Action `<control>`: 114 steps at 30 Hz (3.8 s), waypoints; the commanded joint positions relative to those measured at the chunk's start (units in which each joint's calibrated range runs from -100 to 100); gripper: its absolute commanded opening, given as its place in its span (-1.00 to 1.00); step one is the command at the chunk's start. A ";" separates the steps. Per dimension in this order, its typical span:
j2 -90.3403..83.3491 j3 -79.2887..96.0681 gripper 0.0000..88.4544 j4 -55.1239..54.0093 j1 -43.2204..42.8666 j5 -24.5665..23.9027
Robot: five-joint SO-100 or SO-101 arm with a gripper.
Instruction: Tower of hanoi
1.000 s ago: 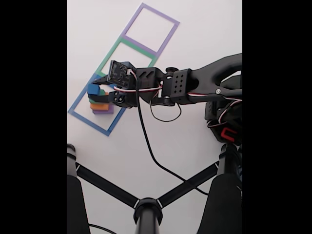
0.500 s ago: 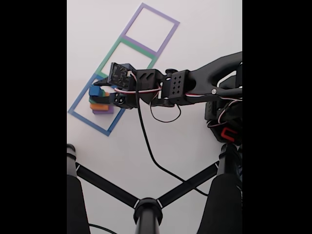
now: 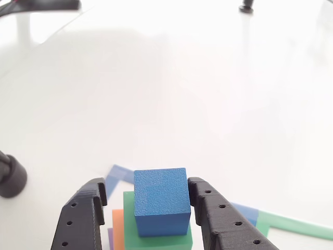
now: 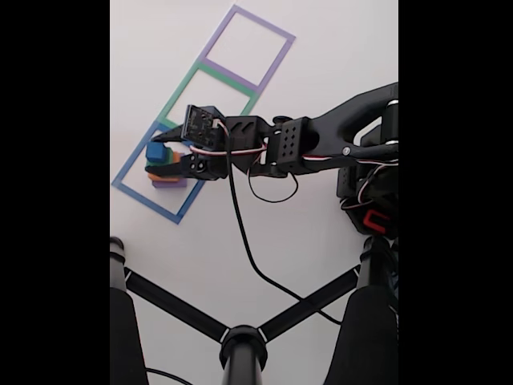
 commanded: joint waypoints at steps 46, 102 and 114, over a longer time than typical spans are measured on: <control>-31.50 -52.30 -0.97 96.23 8.82 -0.85; -83.74 19.13 -1.00 78.67 22.24 -163.54; -88.15 25.21 -1.00 81.82 23.31 -178.98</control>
